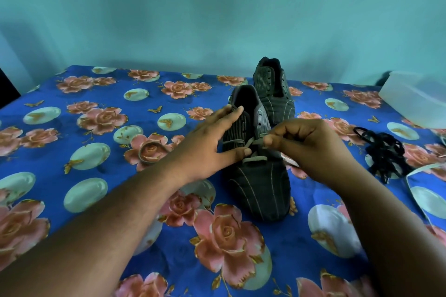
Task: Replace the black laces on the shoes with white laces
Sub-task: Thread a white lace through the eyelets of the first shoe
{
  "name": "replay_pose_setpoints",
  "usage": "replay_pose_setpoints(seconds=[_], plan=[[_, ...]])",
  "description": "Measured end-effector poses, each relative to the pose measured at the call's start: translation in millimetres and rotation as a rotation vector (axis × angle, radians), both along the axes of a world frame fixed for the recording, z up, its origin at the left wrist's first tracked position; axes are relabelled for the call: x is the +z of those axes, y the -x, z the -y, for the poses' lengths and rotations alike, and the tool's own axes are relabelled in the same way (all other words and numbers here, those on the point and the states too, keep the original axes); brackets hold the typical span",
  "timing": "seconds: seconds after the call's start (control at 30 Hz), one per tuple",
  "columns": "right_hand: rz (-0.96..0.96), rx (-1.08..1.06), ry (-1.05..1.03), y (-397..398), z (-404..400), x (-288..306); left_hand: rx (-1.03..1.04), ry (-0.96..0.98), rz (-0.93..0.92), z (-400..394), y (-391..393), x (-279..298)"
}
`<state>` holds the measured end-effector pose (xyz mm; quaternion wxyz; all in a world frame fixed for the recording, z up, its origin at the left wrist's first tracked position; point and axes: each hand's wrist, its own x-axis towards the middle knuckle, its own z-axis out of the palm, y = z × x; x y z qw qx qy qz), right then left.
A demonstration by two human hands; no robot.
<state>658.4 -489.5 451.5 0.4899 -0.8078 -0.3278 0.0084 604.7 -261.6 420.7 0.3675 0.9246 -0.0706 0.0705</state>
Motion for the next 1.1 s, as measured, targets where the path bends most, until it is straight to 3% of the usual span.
replay_pose_setpoints(seconds=[0.1, 0.17, 0.23, 0.3, 0.37, 0.5, 0.63, 0.77, 0.83, 0.9, 1.0, 1.1], plan=[[-0.265, 0.066, -0.499, 2, 1, 7, 0.009, 0.001, -0.016, 0, 0, 0], [-0.318, -0.125, -0.762, -6, 3, 7, 0.013, 0.002, -0.02, 0, 0, 1], [-0.066, -0.417, -0.49, -17, 7, 0, 0.006, 0.008, -0.017, 0, 0, 0], [0.166, -0.482, -0.099, -25, 6, -14, 0.0, 0.019, -0.015, -1, 0, 0], [0.305, -0.399, 0.064, -22, 2, -20, 0.001, 0.024, -0.013, -1, 0, 0], [0.514, -0.116, 0.2, -16, -5, -21, 0.004, 0.017, -0.02, -1, 0, 0], [0.494, -0.008, 0.146, -18, -4, -22, -0.002, 0.019, -0.026, 0, 0, 1], [-0.014, 0.114, -0.173, -10, -4, -13, -0.011, 0.037, -0.047, 0, 0, 2], [-0.101, 0.046, -0.36, -11, -2, -9, -0.01, 0.025, -0.056, 0, 0, 2], [-0.062, -0.096, -0.373, -15, 1, -9, -0.008, 0.01, -0.054, 0, 1, 3], [0.177, -0.242, -0.111, -19, 1, -17, -0.011, 0.013, -0.046, 0, 2, 3], [0.369, -0.209, 0.091, -17, -2, -25, -0.012, 0.026, -0.041, 1, 2, 2]])
